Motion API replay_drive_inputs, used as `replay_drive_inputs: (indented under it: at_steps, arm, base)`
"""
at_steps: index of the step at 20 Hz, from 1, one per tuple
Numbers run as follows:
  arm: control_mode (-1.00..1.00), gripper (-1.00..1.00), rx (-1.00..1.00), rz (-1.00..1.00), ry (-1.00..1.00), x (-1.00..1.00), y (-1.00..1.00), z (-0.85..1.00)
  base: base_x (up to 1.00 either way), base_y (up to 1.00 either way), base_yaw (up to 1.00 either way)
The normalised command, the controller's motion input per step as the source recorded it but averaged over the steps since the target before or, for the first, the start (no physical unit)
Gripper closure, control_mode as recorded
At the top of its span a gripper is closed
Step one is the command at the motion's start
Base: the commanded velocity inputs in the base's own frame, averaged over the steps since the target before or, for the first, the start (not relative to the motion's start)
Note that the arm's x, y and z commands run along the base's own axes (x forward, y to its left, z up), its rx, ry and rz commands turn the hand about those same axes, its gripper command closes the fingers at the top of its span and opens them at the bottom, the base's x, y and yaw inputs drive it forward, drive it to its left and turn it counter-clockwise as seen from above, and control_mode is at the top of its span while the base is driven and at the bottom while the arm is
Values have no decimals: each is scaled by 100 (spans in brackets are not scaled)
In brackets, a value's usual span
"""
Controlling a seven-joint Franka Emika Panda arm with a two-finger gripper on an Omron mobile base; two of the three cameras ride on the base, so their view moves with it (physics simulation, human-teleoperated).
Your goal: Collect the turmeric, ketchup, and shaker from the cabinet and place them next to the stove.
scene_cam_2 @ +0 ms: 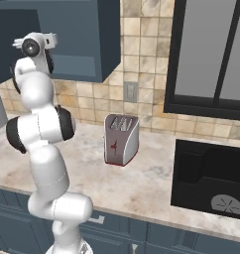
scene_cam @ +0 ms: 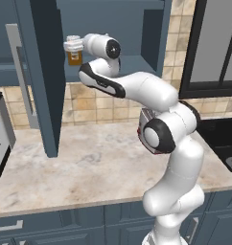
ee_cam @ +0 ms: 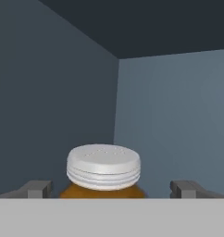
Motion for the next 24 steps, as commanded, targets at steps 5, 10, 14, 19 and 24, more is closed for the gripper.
replay_drive_inputs:
  at_steps: [5, 10, 14, 19, 24]
  arm:
    - [-100, -100, 0, 0, 0, 17, 11, 0]
    - [-100, -100, 0, 0, 0, 16, 21, 0]
    - [-100, -100, 0, 0, 0, 17, 28, 0]
    - [-100, 100, 0, 0, 0, 16, 28, 0]
    - [-100, 100, 0, 0, 0, 3, 9, 0]
  base:
    - [0, 0, 0]
    - [0, 0, 0]
    - [0, 0, 0]
    - [0, 0, 0]
    - [0, 0, 0]
